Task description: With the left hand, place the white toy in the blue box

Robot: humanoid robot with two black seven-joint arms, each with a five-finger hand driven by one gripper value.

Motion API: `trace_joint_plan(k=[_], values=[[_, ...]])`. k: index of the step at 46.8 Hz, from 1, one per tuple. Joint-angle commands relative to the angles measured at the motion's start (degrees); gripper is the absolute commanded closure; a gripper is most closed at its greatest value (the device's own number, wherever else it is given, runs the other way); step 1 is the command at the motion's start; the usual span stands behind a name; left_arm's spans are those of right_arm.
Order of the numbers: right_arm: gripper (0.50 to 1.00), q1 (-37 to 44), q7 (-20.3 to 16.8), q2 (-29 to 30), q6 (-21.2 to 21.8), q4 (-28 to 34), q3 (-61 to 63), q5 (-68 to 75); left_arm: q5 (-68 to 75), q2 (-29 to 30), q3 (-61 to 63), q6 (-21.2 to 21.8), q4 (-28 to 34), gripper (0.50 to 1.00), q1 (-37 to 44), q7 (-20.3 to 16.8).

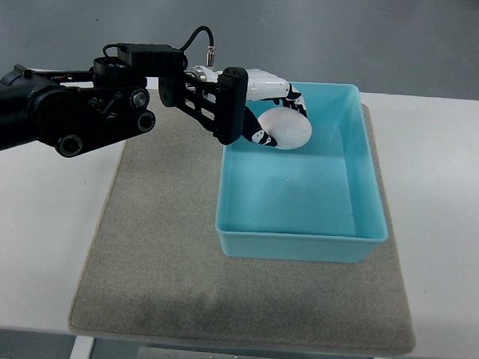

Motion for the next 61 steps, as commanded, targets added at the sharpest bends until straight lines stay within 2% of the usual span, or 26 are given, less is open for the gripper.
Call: trace_joint_plan(k=[1, 3, 7, 9, 12, 24, 31, 39, 53, 61], values=[[0.564, 0.0, 0.0, 0.0, 0.0, 0.0, 0.0, 0.01, -0.09, 0.0, 0.0, -0.01, 0.02, 0.643, 0.14, -0.18], [0.564, 0.0, 0.0, 0.0, 0.0, 0.0, 0.0, 0.01, -0.09, 0.0, 0.0, -0.01, 0.02, 0.622, 0.23, -0.18], [0.564, 0.0, 0.0, 0.0, 0.0, 0.0, 0.0, 0.01, -0.09, 0.0, 0.0, -0.09, 0.02, 0.611, 0.23, -0.27], [0.564, 0.0, 0.0, 0.0, 0.0, 0.0, 0.0, 0.01, -0.09, 0.0, 0.0, -0.09, 0.02, 0.57, 0.23, -0.27], [0.564, 0.0, 0.0, 0.0, 0.0, 0.0, 0.0, 0.01, -0.09, 0.0, 0.09, -0.09, 0.02, 0.544, 0.49, -0.36], [0.564, 0.0, 0.0, 0.0, 0.0, 0.0, 0.0, 0.01, -1.93, 0.18, -0.18, 0.43, 3.7, 0.542, 0.85, -1.06], [0.564, 0.0, 0.0, 0.0, 0.0, 0.0, 0.0, 0.01, -7.63, 0.18, -0.26, 3.94, 8.62, 0.542, 0.5, -1.06], [0.564, 0.0, 0.0, 0.0, 0.0, 0.0, 0.0, 0.01, -20.29, 0.09, -3.07, 6.32, 13.63, 0.542, 0.06, -1.06], [0.564, 0.0, 0.0, 0.0, 0.0, 0.0, 0.0, 0.01, -47.18, -0.35, -4.92, 7.55, 21.19, 0.542, 0.49, -1.06], [0.564, 0.0, 0.0, 0.0, 0.0, 0.0, 0.0, 0.01, -60.8, -2.98, -6.94, 9.13, 27.08, 0.542, 0.85, -1.06]])
